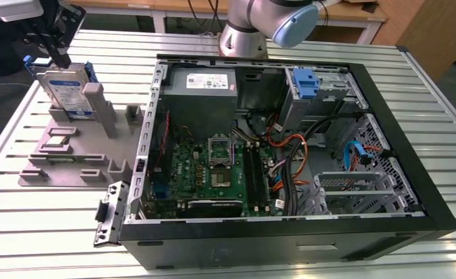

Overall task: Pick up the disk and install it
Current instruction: 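Reach for the disk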

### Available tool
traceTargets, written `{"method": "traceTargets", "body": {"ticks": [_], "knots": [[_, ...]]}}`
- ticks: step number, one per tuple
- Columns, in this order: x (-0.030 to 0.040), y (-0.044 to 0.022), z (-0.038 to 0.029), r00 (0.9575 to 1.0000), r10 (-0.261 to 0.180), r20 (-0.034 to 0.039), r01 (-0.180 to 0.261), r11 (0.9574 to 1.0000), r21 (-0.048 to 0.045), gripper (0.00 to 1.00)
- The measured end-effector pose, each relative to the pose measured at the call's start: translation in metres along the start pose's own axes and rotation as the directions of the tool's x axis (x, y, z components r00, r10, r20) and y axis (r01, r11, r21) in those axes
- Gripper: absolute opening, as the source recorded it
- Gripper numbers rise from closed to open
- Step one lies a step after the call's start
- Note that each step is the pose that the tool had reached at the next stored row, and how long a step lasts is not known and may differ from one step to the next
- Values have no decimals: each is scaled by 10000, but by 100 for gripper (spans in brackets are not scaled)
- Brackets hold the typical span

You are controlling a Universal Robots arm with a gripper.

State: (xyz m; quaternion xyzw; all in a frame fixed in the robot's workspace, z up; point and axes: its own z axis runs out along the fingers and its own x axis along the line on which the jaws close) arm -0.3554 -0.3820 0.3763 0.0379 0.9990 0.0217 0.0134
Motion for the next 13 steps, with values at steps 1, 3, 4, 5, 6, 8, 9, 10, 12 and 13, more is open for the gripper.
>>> {"method": "traceTargets", "body": {"ticks": [1, 3, 4, 5, 6, 8, 9, 10, 12, 13], "knots": [[20, 18, 13, 10000, -1, -1, 1, 10000, 1, 11], [57, 50, 42, 10000, -1, 0, 1, 10000, 0, 11], [75, 68, 56, 10000, 0, -1, 0, 10000, 1, 11], [92, 84, 71, 10000, 1, 0, -1, 10000, 0, 11], [111, 102, 85, 10000, 0, 0, 0, 10000, 0, 11], [142, 134, 110, 10000, -1, 0, 1, 10000, 0, 11], [157, 150, 123, 10000, -1, 0, 1, 10000, 0, 11], [172, 167, 135, 10000, -1, -1, 1, 10000, 1, 11], [206, 203, 157, 10000, 1, 0, -1, 10000, 1, 11], [224, 221, 170, 10000, 0, 1, 0, 10000, 0, 11]]}}
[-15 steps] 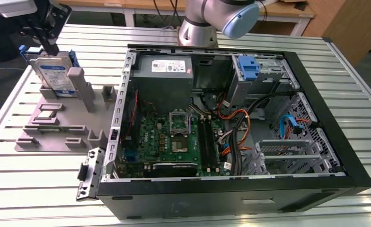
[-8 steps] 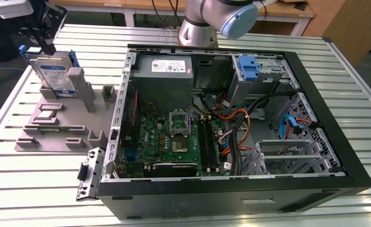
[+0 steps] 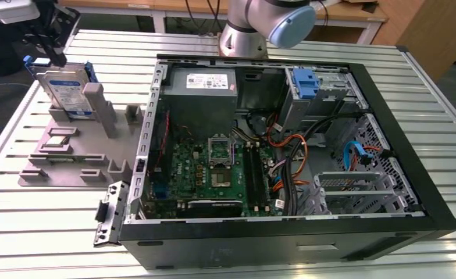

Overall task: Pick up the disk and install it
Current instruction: 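Reach for the disk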

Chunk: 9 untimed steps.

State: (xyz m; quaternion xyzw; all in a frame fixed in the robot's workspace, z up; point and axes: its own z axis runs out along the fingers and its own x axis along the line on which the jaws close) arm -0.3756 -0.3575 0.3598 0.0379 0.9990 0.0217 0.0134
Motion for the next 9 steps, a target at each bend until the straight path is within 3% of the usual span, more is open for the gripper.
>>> {"method": "traceTargets", "body": {"ticks": [9], "knots": [[165, 226, 81, 10000, 1, -1, -1, 10000, 1, 11]]}}
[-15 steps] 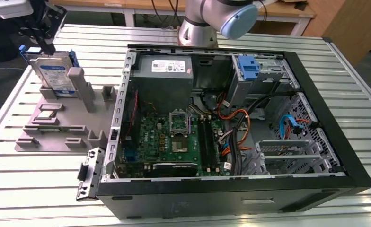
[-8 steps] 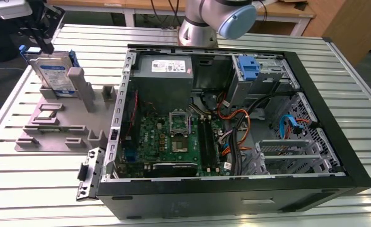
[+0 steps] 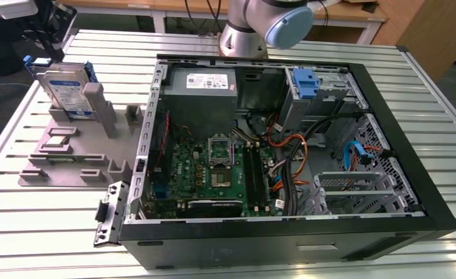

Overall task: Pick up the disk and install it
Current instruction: 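Reach for the disk, then pick up the disk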

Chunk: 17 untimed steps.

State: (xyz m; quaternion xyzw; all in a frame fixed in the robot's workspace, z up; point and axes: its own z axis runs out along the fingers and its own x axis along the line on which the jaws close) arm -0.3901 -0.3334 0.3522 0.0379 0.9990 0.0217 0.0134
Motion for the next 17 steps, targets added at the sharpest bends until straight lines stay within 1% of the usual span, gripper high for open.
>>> {"method": "traceTargets", "body": {"ticks": [3, 6, 11, 17], "knots": [[48, 54, 31, 10000, -2, 0, 2, 10000, 0, 11], [98, 93, 54, 10000, 0, -1, 0, 10000, 1, 11], [133, 102, 82, 10000, -1, 0, 1, 10000, -1, 11], [139, 101, 98, 10000, -1, -1, 1, 10000, 1, 11]]}}
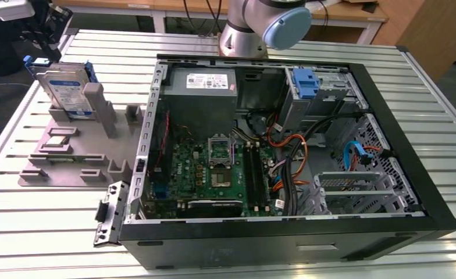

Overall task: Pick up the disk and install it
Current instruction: 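Pick up the disk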

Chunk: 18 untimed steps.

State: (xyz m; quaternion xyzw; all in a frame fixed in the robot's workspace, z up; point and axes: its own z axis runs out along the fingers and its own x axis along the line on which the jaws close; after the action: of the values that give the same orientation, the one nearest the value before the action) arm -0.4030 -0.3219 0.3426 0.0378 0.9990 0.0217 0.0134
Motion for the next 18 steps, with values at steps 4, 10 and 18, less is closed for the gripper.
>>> {"method": "traceTargets", "body": {"ticks": [4, 10, 18], "knots": [[0, 0, 2, 10000, 0, 1, 0, 10000, 0, 11], [0, 0, 4, 10000, -6, 1, 6, 10000, -1, 11], [0, 0, 6, 9921, -1251, -53, 1251, 9921, -36, 11]]}}
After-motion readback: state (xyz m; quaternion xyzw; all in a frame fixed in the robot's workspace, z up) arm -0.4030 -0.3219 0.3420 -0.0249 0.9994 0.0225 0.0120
